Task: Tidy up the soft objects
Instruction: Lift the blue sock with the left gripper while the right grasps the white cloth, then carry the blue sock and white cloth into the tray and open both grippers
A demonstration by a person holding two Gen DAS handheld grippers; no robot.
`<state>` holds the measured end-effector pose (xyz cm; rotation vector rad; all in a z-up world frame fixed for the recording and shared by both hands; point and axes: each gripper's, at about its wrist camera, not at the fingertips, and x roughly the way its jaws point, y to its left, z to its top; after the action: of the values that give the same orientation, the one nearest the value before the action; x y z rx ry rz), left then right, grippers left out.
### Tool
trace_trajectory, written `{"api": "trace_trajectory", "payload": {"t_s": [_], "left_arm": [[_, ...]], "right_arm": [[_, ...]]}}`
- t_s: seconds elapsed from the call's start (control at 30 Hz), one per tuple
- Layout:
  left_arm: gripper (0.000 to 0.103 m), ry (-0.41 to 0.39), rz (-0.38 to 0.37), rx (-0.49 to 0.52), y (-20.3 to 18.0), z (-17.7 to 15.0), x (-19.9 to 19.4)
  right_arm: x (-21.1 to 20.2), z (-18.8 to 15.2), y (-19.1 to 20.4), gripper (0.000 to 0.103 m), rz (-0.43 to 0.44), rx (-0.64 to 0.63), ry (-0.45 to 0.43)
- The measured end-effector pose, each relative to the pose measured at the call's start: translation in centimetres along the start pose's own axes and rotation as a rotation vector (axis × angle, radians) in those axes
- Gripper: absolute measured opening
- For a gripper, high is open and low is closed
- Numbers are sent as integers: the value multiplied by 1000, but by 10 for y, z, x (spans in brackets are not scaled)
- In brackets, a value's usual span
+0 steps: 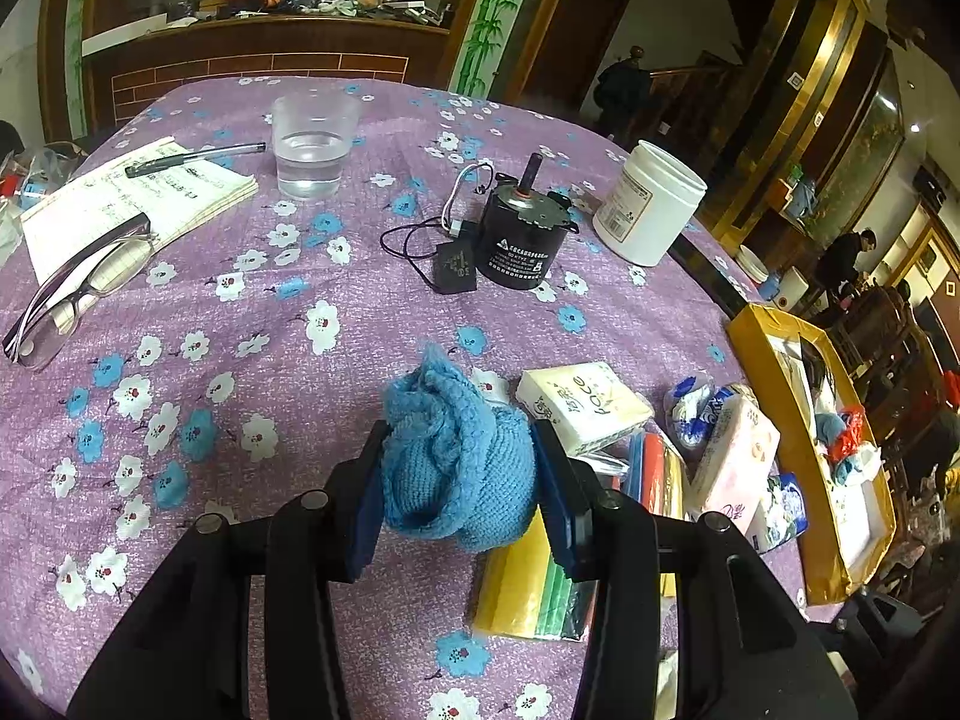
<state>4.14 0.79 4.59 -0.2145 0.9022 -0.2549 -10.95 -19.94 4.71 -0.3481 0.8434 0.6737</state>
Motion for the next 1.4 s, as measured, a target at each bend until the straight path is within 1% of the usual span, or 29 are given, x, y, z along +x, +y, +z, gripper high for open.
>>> {"api": "trace_trajectory", "payload": {"t_s": [0.07, 0.13, 0.17, 0.2, 0.23, 0.27, 0.3, 0.33, 0.37, 0.47, 0.53, 0.6, 0.67, 0.83, 0.93, 1.1, 1.23, 1.4], "left_arm": [[42, 1, -1, -3, 0, 0, 0], [42, 1, -2, -2, 0, 0, 0], [42, 1, -1, 1, 0, 0, 0], [42, 0, -1, 5, 0, 0, 0], [42, 0, -1, 10, -1, 0, 0], [42, -2, 2, 13, -2, 0, 0], [42, -6, 3, 15, -2, 0, -1], [42, -11, 0, 18, -2, 0, -2], [42, -14, -5, 19, -2, 0, -3], [42, -30, -15, 29, -4, 0, -7], [42, -39, -22, 30, -4, 0, -9], [42, -46, -27, 33, -5, 0, -10], [42, -51, -27, 36, -6, 0, -11], [42, -49, -31, 41, -10, 1, -11], [42, -51, -33, 52, -15, 0, -14], [42, -54, -47, 86, -34, -1, -25], [42, -43, -83, 102, -56, -3, -30], [42, -23, -120, 170, -102, -6, -29]], "right_arm": [[11, 4, -4, 77, -2, 0, 21], [21, 4, -7, 76, 35, 18, 33], [27, 4, -10, 74, 62, 43, 46], [34, 4, -13, 66, 82, 74, 67], [42, 3, -16, 55, 91, 96, 89], [44, 2, -17, 40, 90, 113, 96], [41, 1, -20, 31, 88, 127, 82], [39, 0, -20, 23, 103, 134, 77], [34, 0, -21, 19, 105, 149, 65], [15, 2, -26, 18, 99, 198, -14], [6, 4, -30, 18, 75, 234, -67], [2, 5, -35, 18, 68, 271, -100], [0, 4, -40, 18, 71, 310, -111], [-2, -2, -53, 19, 62, 370, -111], [-7, -4, -59, 19, 48, 397, -127], [-24, -9, -69, 19, 36, 433, -172], [-36, -14, -81, 19, 27, 473, -203], [-56, -27, -100, 19, 7, 525, -259]]}}
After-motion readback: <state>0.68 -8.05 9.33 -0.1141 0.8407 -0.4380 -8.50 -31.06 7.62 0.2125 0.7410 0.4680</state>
